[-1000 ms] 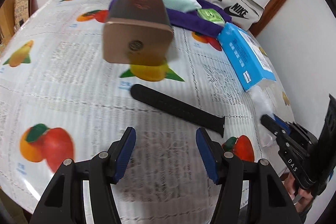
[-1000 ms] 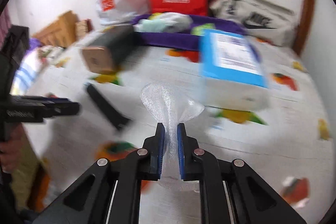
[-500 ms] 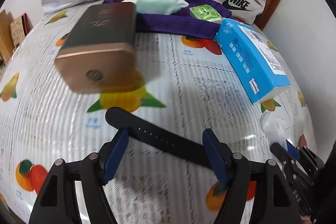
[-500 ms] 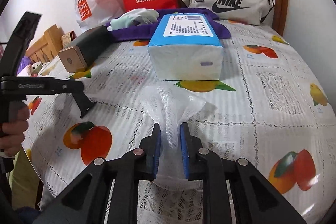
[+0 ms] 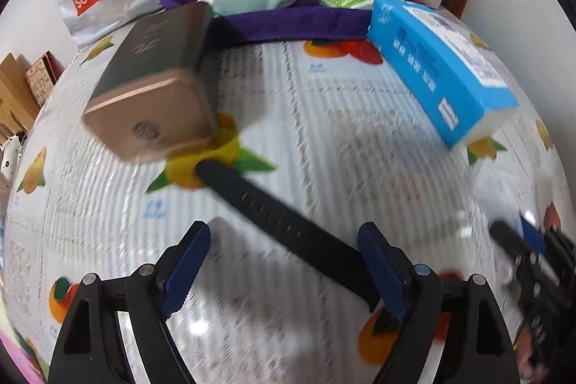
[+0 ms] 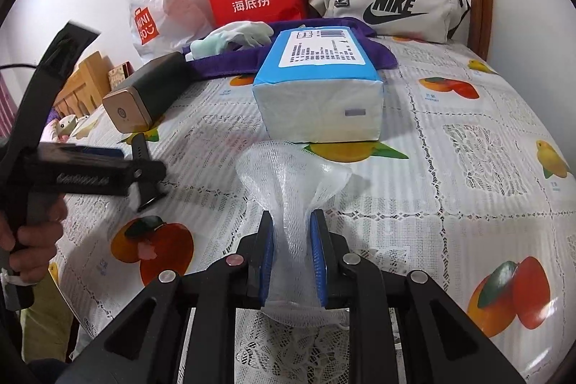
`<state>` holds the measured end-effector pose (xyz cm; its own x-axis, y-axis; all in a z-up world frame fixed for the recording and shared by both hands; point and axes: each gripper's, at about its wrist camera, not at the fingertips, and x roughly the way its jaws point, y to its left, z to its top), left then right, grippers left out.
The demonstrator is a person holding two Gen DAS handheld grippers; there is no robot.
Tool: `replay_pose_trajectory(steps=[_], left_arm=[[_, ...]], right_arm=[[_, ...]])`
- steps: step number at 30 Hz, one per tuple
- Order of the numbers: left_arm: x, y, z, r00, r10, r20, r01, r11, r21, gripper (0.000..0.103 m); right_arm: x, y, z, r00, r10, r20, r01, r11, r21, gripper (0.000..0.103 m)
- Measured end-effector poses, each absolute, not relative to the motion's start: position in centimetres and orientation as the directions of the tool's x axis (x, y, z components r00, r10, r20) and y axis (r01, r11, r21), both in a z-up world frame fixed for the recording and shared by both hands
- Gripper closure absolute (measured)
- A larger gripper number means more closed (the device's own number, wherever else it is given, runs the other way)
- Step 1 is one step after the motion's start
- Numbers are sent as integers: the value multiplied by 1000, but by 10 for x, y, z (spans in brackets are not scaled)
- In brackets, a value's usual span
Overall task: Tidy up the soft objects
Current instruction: 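Grasp the black watch strap with the left tool while the right tool lifts the mesh bag, then carry the mesh bag with the right tool while the left tool carries the strap over the towel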
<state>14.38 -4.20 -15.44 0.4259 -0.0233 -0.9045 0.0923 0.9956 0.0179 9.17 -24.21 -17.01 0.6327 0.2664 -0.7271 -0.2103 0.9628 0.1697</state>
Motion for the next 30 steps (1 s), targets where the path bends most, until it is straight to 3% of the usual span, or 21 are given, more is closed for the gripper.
replay_pose_trajectory(steps=[9,11,14,15,16,24,30], left_arm=[[128,-12,-154,419,-18,-908,71,997,13,23],[129,-16,-154,446,-27,-895,89,996,15,31],[133,-24,-152,482,-41,-875,105,994,11,55],[134,-24,-151,490,-42,-871,104,995,11,70],[136,-25,-151,494,-46,-868,110,994,10,76],[130,-15,-150,491,-113,-864,114,991,-65,80],[132,-21,-153,541,-84,-837,116,993,-24,82]], right_arm=[[92,-239,-170,637,249,-730,-209,967,148,82],[92,-239,-170,638,248,-729,-204,967,151,82],[93,-240,-170,637,247,-731,-198,968,155,82],[93,-240,-170,636,246,-732,-197,968,155,82],[93,-239,-170,635,244,-733,-197,969,152,82],[93,-237,-170,636,234,-736,-198,971,137,82],[94,-233,-169,631,221,-743,-196,973,122,78]])
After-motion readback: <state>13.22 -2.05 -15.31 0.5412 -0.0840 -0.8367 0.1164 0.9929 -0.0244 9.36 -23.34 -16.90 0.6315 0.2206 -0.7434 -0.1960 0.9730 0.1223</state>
